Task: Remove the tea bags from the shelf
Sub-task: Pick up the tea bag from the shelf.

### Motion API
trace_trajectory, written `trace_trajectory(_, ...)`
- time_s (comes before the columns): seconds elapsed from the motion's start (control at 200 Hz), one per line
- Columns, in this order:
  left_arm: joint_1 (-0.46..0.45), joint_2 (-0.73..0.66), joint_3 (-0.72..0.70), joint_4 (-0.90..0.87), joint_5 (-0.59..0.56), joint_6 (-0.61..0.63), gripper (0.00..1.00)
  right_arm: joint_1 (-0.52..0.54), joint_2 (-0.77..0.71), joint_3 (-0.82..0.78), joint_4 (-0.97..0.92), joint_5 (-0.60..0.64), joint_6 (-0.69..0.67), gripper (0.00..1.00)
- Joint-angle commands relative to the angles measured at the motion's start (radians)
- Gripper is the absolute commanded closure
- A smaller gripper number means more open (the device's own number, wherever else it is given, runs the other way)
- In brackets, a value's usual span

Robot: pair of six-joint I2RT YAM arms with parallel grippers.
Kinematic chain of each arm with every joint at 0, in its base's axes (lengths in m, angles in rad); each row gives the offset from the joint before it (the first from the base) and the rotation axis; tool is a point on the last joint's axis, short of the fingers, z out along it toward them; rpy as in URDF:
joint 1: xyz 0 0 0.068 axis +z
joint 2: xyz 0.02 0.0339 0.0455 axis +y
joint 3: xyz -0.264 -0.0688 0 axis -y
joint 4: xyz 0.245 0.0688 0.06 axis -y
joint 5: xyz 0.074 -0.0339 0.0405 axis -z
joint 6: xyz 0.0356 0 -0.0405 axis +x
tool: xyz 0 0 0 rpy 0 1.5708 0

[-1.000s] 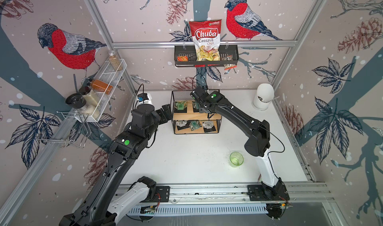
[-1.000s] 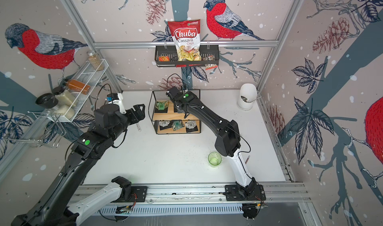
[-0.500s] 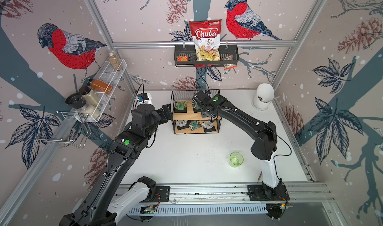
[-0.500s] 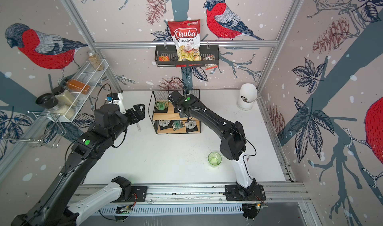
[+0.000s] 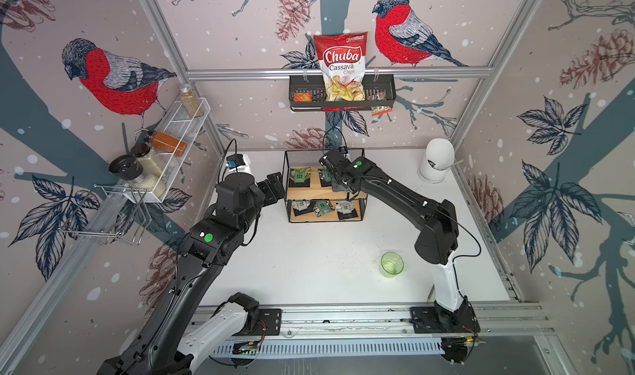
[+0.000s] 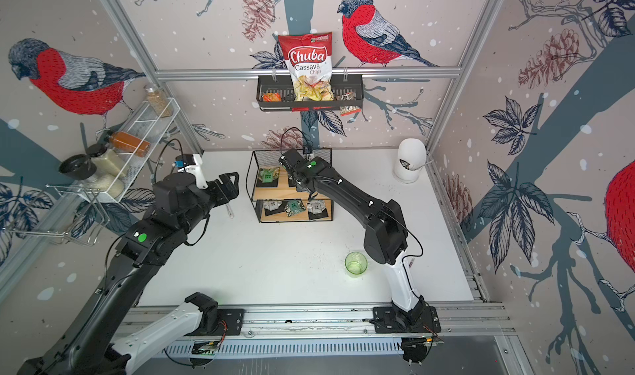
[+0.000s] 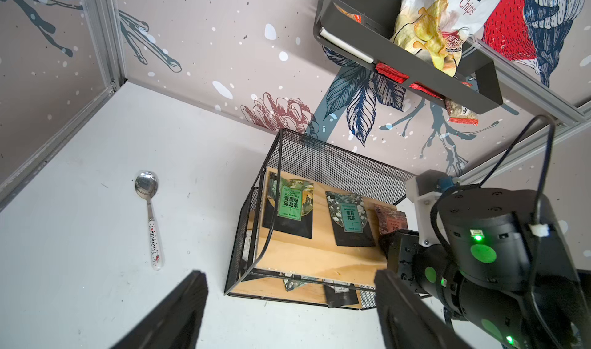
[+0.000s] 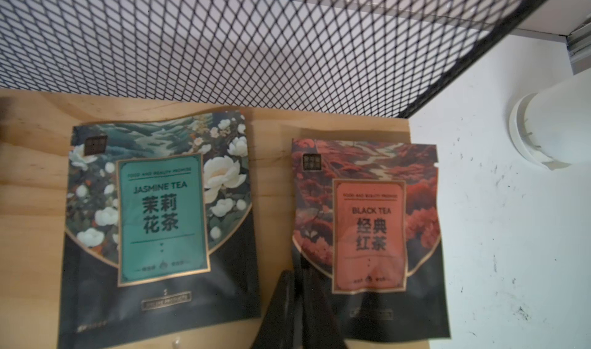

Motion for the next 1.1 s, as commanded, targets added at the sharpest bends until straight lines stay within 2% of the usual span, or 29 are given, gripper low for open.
trace_trajectory(0.0, -0.001, -0.003, 0.003, 0.025, 0.01, 0.002, 0.15, 0.008, 0.006, 0.001, -0.047, -0.002, -0.011, 0.97)
trace_trajectory(0.03, -0.001, -0.003, 0.002, 0.026, 0.01, 0.002, 0.15, 0.011, 0.005, 0.004, -0.047, 0.006, -0.012, 1.0)
trace_trajectory(0.57, -0.001, 0.001, -0.017, 0.042, 0.012, 0.003, 0.17, 0.093, -0.046, 0.116, -0.081, 0.062, -0.002, 1.0)
trace_trajectory(0.955, -0.002, 0.005, -0.045, 0.064, 0.024, 0.001, 0.18, 0.127, -0.181, 0.148, -0.056, 0.049, -0.014, 1.0)
trace_trajectory(1.095, -0.001, 0.007, -0.055, 0.068, 0.042, -0.002, 0.19, 0.13, -0.266, 0.136, -0.049, 0.083, -0.008, 1.0)
